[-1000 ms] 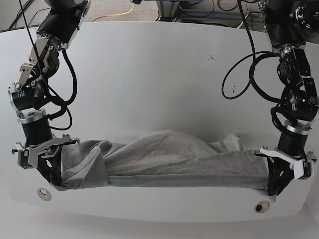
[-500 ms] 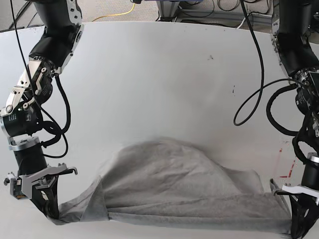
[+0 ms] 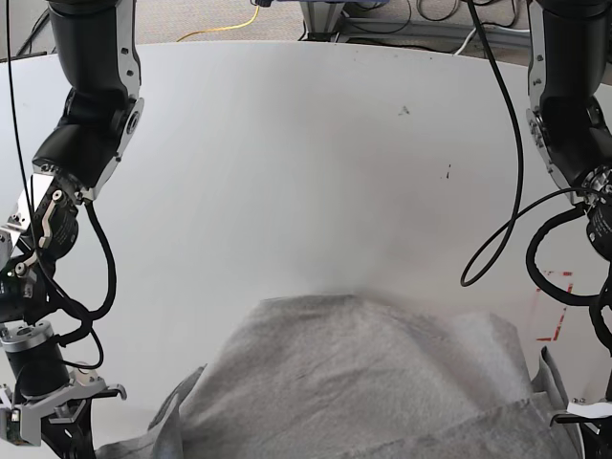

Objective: Layout the t-shirt on the table in an organized manner, then fold the t-shirt properly
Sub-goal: 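Lift the t-shirt with both grippers and pull the edges apart, then swing the held t-shirt up and lay it down across the table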

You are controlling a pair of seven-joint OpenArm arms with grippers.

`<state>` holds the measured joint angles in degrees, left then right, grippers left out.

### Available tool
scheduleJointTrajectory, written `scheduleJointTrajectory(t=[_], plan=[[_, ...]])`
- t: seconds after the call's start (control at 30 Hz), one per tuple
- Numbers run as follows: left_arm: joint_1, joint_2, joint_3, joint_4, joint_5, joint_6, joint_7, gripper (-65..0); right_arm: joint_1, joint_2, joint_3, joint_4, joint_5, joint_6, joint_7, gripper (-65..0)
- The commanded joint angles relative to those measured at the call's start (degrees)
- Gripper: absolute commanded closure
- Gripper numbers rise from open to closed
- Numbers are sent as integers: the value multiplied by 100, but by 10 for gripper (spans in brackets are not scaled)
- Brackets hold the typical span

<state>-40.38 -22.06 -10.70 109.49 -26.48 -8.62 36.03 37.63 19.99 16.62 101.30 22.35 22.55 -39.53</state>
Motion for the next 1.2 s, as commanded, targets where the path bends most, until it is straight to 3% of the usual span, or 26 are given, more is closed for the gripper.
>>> scheduleJointTrajectory(t=[0.0, 0.6, 1.17], plan=[[-292, -57, -33, 53, 41, 75, -205, -4, 391, 168, -23, -86, -6, -79, 177, 0], [-1355, -31, 116, -334, 41, 75, -205, -4, 1886, 669, -814, -824, -6, -79, 168, 0], [-1769, 66, 134, -264, 24, 75, -205, -4, 2088, 872, -990, -112, -15, -79, -183, 0]])
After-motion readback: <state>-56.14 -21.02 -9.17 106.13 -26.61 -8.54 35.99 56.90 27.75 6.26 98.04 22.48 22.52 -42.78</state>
